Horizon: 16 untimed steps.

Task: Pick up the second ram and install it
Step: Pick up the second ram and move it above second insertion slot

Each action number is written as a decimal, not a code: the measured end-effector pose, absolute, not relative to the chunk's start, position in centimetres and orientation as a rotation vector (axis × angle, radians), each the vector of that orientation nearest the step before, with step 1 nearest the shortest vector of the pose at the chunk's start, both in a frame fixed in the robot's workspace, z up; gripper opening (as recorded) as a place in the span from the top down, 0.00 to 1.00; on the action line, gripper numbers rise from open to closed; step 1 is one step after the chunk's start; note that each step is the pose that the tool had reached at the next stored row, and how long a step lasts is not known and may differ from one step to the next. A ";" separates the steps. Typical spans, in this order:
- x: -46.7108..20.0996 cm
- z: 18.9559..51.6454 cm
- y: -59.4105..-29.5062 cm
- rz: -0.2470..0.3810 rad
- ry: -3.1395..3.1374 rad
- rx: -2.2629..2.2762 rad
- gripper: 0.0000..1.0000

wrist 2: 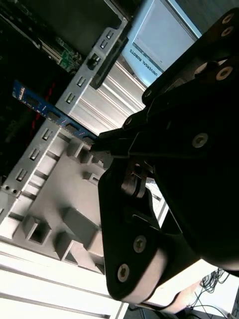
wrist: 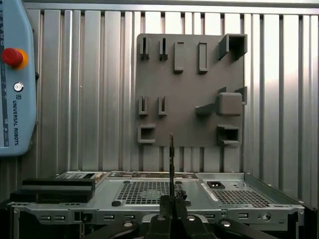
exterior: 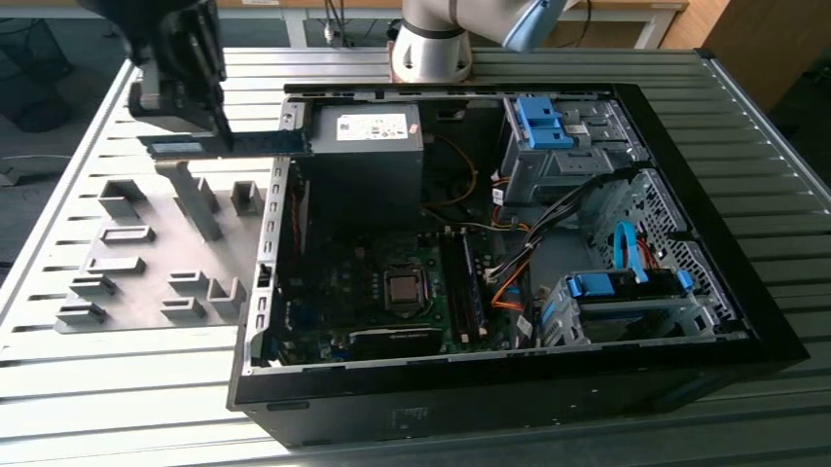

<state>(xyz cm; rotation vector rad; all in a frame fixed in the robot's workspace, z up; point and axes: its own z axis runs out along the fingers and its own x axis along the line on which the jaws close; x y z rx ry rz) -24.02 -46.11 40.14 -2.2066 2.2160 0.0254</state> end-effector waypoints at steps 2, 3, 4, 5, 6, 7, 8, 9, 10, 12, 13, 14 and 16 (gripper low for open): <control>-23.1 40.1 -46.1 0.025 2.216 -2.206 0.86; -22.7 40.1 -46.1 0.025 2.216 -2.207 0.86; -22.2 40.1 -46.1 0.025 2.216 -2.207 0.86; -21.8 40.1 -46.1 0.025 2.216 -2.207 0.86; -21.3 40.1 -46.1 0.025 2.216 -2.207 0.86; -20.8 40.1 -46.1 0.025 2.216 -2.207 0.86; -20.4 40.1 -46.1 0.025 2.216 -2.207 0.86; -19.9 40.1 -46.1 0.025 2.216 -2.207 0.86; -19.5 40.1 -46.1 0.025 2.216 -2.207 0.86; -18.6 40.1 -46.1 0.025 2.216 -2.207 0.86; -18.1 40.0 -46.1 0.025 2.216 -2.207 0.86; -17.7 40.0 -46.1 0.025 2.216 -2.207 0.86; -16.7 40.0 -46.1 0.025 2.216 -2.207 0.86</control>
